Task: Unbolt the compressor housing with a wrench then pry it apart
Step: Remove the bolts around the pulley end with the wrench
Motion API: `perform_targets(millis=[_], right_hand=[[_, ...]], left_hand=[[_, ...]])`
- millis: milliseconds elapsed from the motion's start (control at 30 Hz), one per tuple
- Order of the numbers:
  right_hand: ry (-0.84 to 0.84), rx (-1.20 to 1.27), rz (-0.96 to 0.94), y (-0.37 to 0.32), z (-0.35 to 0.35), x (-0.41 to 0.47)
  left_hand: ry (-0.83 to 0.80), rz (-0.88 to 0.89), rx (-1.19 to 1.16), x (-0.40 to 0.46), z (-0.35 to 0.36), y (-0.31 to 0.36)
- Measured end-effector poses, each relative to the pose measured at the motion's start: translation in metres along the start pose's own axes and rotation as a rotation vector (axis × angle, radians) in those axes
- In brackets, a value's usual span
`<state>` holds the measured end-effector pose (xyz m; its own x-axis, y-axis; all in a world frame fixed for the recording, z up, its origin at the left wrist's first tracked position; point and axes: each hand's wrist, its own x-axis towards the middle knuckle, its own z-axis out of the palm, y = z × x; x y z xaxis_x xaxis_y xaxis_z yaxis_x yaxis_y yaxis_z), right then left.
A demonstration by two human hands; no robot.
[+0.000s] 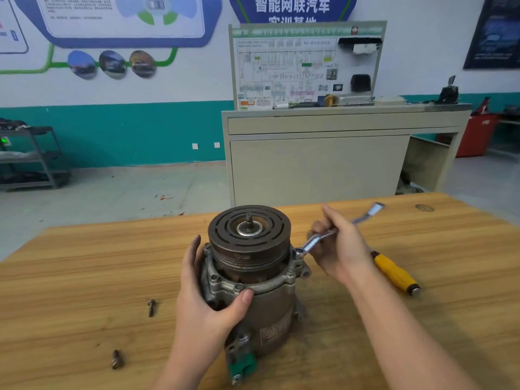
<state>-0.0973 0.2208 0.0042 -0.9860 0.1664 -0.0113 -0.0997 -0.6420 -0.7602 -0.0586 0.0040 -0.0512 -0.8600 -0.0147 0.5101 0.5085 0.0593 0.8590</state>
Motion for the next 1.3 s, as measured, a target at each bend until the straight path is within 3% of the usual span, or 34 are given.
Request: perform_targets(millis=[133,233,367,600,833,1033,1200,1300], right_hand=[[-0.311,-0.215,0.238,-0.011,-0.002,0.017],[-0.417,-0.184,0.173,-0.033,-0.011,0.006],[-0.276,-0.188,-0.133,-0.051,-0.019,-0.025],[0.028,-0.535,-0.7,0.006,-0.007,-0.069],[0.165,-0.774,-1.116,0.03,0.001,-0.077],[0.17,-0.913,-1.087,0.028,0.01,-0.079],[0.131,-1.313,-1.137,0.026,0.039,-0.088],[0.149,-1.173,-1.059,0.032,0.032,-0.092]], left_hand=[[-0.006,0.022,0.022,0.0,0.0,0.0],[-0.008,0.039,0.026,0.001,0.0,0.0],[-0.007,0.042,0.014,0.001,0.001,0.0],[0.022,0.038,-0.024,-0.001,0.002,0.001],[0.044,0.059,-0.064,-0.003,0.003,-0.005],[0.03,0.032,-0.023,-0.003,0.001,-0.001],[0.026,0.038,0.007,-0.003,0.001,0.0],[-0.005,0.02,-0.006,-0.003,0.001,0.002]])
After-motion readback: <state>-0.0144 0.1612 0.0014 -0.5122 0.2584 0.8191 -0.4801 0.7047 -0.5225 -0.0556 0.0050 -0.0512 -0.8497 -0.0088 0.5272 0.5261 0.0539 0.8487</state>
